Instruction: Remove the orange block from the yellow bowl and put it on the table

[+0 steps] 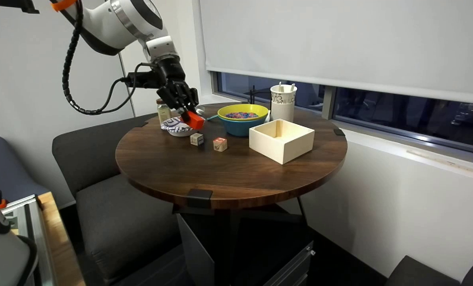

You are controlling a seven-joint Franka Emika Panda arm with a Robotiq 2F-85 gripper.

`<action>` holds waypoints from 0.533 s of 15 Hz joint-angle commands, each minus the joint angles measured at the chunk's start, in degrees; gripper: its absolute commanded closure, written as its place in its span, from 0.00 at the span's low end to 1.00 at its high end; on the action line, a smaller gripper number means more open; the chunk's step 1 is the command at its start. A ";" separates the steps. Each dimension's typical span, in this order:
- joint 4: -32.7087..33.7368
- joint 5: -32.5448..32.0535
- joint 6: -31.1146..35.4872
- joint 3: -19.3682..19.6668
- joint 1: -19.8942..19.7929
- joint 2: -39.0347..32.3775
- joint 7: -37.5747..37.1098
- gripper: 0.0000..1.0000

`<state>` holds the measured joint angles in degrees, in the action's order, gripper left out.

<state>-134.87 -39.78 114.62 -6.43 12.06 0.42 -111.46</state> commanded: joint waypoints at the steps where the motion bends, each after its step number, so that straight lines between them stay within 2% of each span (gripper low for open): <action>1: 1.57 -5.04 -1.70 -0.89 -1.40 -3.73 -3.55 0.92; 4: 2.15 -9.60 -0.85 -0.60 -1.59 -5.99 -5.70 0.92; 8: 4.25 -12.63 -0.51 -0.61 -1.20 -9.12 -6.92 0.92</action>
<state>-132.91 -49.95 114.56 -6.43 10.80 -5.64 -116.21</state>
